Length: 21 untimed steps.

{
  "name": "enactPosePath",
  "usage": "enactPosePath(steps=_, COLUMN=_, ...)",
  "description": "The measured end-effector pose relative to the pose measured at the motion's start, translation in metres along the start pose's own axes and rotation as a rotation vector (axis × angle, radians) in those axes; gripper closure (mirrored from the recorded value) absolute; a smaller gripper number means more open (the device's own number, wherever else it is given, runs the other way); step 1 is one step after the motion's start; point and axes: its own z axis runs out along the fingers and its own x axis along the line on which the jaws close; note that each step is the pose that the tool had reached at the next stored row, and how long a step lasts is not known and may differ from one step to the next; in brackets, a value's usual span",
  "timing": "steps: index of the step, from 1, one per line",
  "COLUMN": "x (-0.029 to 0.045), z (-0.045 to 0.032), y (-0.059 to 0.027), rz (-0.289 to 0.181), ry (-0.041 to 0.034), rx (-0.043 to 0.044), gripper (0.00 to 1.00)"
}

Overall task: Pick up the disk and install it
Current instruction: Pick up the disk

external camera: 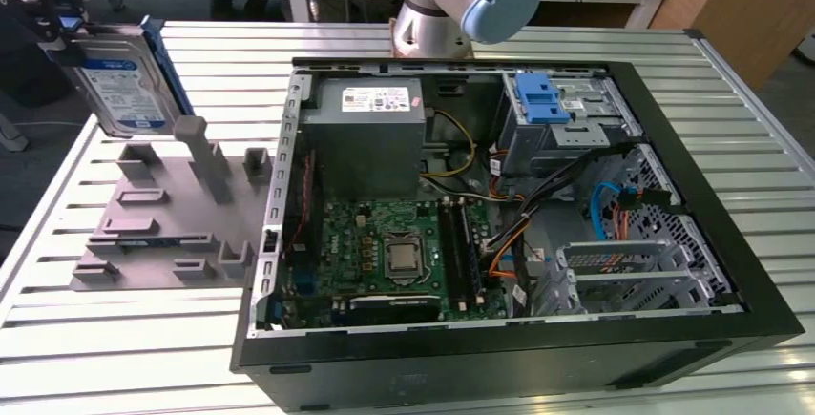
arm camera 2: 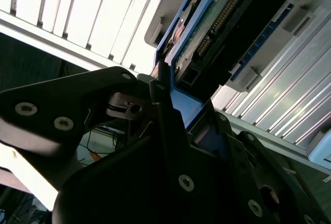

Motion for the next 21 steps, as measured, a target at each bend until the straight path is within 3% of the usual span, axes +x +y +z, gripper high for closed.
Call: enactPosePath(steps=21, x=0.0001, z=-0.0155, y=0.0004, rz=0.000, ry=0.0000, rx=0.0001, gripper=0.63)
